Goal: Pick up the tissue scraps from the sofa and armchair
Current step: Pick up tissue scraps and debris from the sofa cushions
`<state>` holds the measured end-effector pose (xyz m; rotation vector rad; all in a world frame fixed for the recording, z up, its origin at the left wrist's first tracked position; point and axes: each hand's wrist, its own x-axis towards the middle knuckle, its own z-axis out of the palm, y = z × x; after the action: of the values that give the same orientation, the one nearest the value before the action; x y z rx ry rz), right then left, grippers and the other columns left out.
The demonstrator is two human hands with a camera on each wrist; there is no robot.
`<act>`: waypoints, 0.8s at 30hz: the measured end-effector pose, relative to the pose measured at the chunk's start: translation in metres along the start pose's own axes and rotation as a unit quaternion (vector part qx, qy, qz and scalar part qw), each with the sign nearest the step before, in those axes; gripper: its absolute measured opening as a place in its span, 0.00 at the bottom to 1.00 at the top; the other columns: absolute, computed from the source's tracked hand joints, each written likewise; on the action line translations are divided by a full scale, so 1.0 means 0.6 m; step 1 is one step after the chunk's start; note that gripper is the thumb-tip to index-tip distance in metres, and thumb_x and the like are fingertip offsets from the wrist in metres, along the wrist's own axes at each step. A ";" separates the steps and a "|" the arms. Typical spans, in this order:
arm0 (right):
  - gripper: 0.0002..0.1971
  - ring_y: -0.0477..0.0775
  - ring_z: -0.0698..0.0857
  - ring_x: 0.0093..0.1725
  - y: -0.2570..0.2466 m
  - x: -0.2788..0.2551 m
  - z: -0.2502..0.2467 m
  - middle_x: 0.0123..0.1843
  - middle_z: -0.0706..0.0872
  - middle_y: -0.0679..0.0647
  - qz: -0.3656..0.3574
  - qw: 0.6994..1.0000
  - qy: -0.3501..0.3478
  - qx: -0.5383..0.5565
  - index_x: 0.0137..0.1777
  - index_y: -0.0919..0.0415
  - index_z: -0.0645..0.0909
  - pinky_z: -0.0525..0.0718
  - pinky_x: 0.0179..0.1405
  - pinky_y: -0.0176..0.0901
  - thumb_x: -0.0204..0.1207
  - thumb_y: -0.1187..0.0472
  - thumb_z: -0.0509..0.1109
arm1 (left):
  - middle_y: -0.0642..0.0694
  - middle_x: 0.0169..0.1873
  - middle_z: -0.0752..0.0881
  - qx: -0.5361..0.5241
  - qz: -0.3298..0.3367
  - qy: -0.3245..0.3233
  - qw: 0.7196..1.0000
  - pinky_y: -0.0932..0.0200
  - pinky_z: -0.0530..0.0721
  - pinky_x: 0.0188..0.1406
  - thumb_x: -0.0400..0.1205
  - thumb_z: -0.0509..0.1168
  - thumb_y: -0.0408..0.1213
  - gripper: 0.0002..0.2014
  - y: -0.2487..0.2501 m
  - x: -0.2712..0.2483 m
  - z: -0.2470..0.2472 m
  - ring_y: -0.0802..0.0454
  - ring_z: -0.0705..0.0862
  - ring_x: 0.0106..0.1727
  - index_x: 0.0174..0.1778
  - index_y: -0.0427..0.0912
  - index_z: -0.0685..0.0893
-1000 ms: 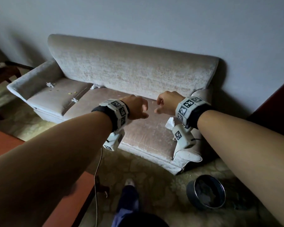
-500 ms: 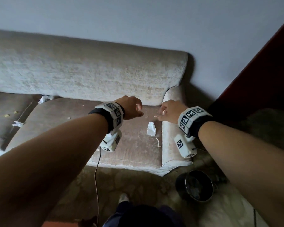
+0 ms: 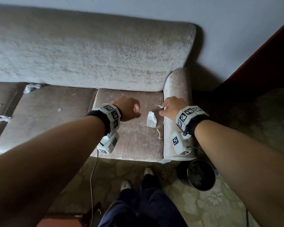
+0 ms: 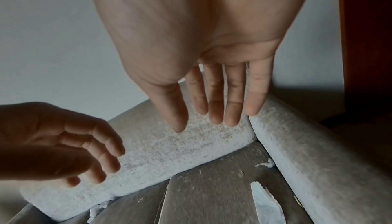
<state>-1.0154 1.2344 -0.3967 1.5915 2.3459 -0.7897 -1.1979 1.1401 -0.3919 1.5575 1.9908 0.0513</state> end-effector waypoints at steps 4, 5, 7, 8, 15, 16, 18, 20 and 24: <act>0.15 0.58 0.88 0.52 0.025 0.042 0.002 0.49 0.91 0.57 0.005 1.000 -0.015 0.009 0.53 0.63 0.87 0.86 0.56 0.50 0.70 0.54 0.74 | 0.51 0.52 0.90 -0.012 -0.028 -0.007 1.000 0.55 0.80 0.61 0.80 0.70 0.49 0.13 0.001 0.045 0.003 0.51 0.85 0.55 0.57 0.50 0.86; 0.15 0.58 0.88 0.52 0.030 0.055 0.001 0.49 0.91 0.57 0.005 1.000 -0.014 0.012 0.52 0.62 0.87 0.86 0.55 0.49 0.69 0.55 0.74 | 0.51 0.52 0.90 -0.013 -0.032 -0.006 0.999 0.54 0.80 0.61 0.80 0.70 0.49 0.13 0.002 0.058 0.003 0.51 0.85 0.55 0.58 0.50 0.86; 0.13 0.57 0.88 0.50 0.035 0.078 -0.003 0.49 0.90 0.56 0.013 1.000 -0.010 0.023 0.51 0.60 0.87 0.87 0.54 0.48 0.69 0.55 0.75 | 0.51 0.53 0.89 -0.019 -0.041 -0.002 0.999 0.54 0.80 0.61 0.80 0.70 0.49 0.13 0.004 0.083 0.001 0.50 0.85 0.56 0.58 0.50 0.85; 0.14 0.57 0.88 0.50 0.036 0.087 -0.005 0.49 0.90 0.56 0.014 1.000 -0.012 0.026 0.52 0.61 0.87 0.87 0.53 0.48 0.69 0.55 0.75 | 0.51 0.53 0.89 -0.022 -0.045 -0.002 0.999 0.54 0.80 0.61 0.80 0.70 0.49 0.13 0.005 0.092 0.001 0.50 0.85 0.57 0.58 0.50 0.85; 0.17 0.61 0.89 0.51 0.006 0.150 -0.008 0.51 0.90 0.60 0.007 0.999 -0.013 0.048 0.55 0.65 0.86 0.88 0.52 0.50 0.71 0.55 0.74 | 0.53 0.52 0.90 -0.043 -0.054 -0.015 0.998 0.51 0.80 0.63 0.80 0.69 0.50 0.13 -0.009 0.144 -0.003 0.51 0.85 0.56 0.59 0.51 0.85; 0.18 0.62 0.89 0.52 -0.001 0.159 -0.005 0.52 0.90 0.62 0.004 0.998 -0.015 0.054 0.56 0.67 0.85 0.88 0.53 0.52 0.71 0.54 0.74 | 0.54 0.52 0.90 -0.044 -0.054 -0.020 0.997 0.52 0.80 0.61 0.80 0.69 0.50 0.14 -0.017 0.150 -0.005 0.52 0.85 0.55 0.59 0.51 0.85; 0.19 0.64 0.88 0.53 -0.014 0.176 0.002 0.53 0.90 0.64 0.007 0.998 -0.015 0.063 0.57 0.68 0.85 0.87 0.54 0.54 0.73 0.53 0.74 | 0.54 0.52 0.89 -0.044 -0.050 -0.026 0.997 0.55 0.78 0.57 0.80 0.69 0.50 0.14 -0.035 0.165 -0.009 0.52 0.85 0.55 0.60 0.51 0.85; 0.19 0.65 0.88 0.52 -0.021 0.193 0.011 0.53 0.90 0.64 0.019 0.997 -0.010 0.068 0.57 0.67 0.85 0.87 0.54 0.54 0.73 0.53 0.73 | 0.53 0.53 0.89 -0.043 -0.045 -0.036 0.997 0.57 0.76 0.54 0.81 0.69 0.49 0.14 -0.053 0.184 -0.013 0.53 0.85 0.54 0.61 0.51 0.85; 0.17 0.64 0.89 0.50 -0.024 0.236 0.046 0.50 0.91 0.63 0.037 0.997 -0.013 0.063 0.53 0.67 0.85 0.88 0.51 0.56 0.70 0.55 0.74 | 0.54 0.54 0.89 -0.042 -0.041 -0.045 0.997 0.57 0.77 0.55 0.81 0.69 0.48 0.13 -0.094 0.227 -0.008 0.54 0.84 0.54 0.60 0.51 0.84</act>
<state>-1.0891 1.3290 -0.4782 1.6949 2.2460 -0.9523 -1.2669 1.2459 -0.4680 1.4000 1.9543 0.0318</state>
